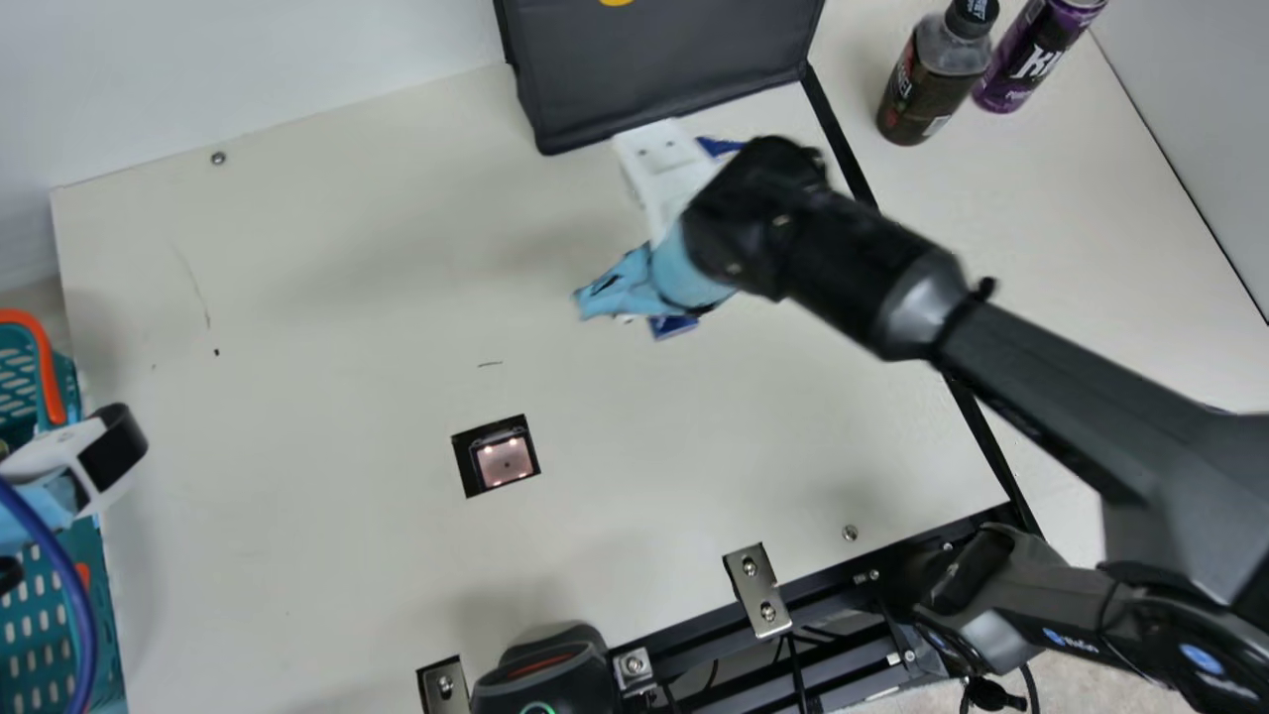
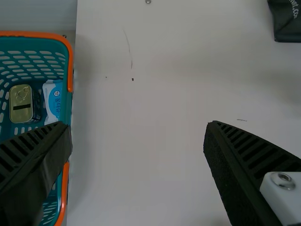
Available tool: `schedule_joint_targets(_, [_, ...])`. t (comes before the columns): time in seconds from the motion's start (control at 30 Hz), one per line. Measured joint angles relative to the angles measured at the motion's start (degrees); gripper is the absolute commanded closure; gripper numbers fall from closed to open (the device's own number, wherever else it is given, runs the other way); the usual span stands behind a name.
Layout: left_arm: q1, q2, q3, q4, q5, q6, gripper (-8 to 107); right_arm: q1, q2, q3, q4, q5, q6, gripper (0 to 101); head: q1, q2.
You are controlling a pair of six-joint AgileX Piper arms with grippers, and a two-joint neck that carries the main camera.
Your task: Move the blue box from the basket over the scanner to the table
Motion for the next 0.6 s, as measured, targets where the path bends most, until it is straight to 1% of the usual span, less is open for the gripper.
schedule_joint_targets(0.07, [0.0,0.0,0.0,0.0,0.0,0.0,9,-5.24,-2.6,1.74,2.36,0.13,-3.42,101,0.0,0.0])
schedule_joint_targets(0.17, [0.0,0.0,0.0,0.0,0.0,0.0,9,-13.09,-6.06,3.65,5.96,1.55,-9.73,101,0.09,0.0])
schedule_joint_targets(0.3, [0.0,0.0,0.0,0.0,0.0,0.0,9,-24.55,-8.89,4.2,10.11,3.57,-18.14,101,0.09,0.0])
schedule_joint_targets(0.37, [0.0,0.0,0.0,0.0,0.0,0.0,9,-30.05,-8.71,3.72,11.61,4.67,-22.05,101,0.09,0.0])
schedule_joint_targets(0.47, [0.0,0.0,0.0,0.0,0.0,0.0,9,-39.08,-7.28,2.61,11.4,5.79,-28.29,101,0.09,0.0])
schedule_joint_targets(0.6, [0.0,0.0,0.0,0.0,0.0,0.0,9,-49.66,-4.42,0.21,10.07,5.02,-35.35,101,0.09,0.0])
